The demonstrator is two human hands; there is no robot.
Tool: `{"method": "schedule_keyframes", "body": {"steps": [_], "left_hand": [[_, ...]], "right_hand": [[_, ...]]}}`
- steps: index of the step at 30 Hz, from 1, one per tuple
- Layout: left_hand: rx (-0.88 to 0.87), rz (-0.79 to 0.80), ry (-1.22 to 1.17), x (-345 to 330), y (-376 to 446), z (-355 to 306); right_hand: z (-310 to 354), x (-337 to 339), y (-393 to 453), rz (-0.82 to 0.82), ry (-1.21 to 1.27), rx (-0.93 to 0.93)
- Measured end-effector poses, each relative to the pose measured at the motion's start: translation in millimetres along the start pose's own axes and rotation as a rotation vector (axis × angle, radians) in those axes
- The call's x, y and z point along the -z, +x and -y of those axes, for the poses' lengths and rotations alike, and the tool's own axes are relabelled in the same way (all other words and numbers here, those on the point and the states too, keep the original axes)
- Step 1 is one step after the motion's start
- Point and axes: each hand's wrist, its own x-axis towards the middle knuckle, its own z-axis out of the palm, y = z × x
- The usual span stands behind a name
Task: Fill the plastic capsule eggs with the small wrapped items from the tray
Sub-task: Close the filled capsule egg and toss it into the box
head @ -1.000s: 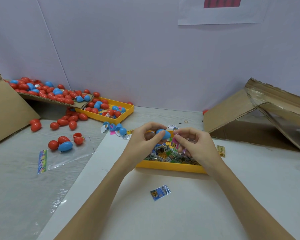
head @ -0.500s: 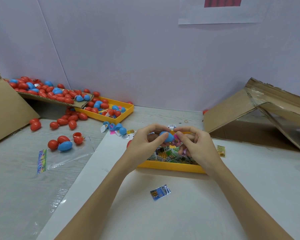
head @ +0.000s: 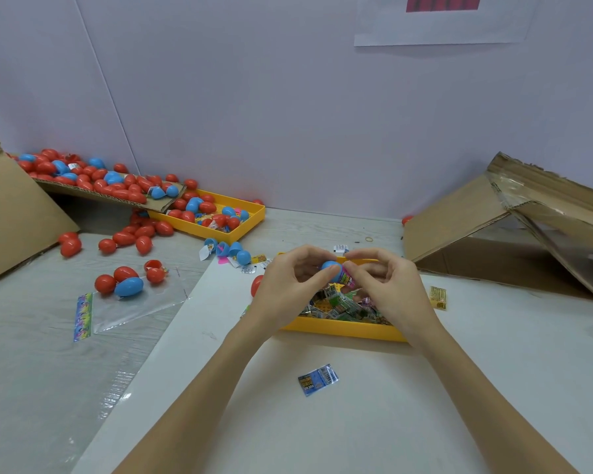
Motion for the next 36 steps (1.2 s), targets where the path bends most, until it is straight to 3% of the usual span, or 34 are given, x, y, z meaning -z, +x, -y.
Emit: {"method": "schedule_keyframes", "body": {"steps": [36], "left_hand": [[0.003, -0.05, 0.027, -0.6, -0.2, -0.2]], "right_hand": [[3.3, -1.6, -2.8, -0.044, 0.028, 0.104]]}}
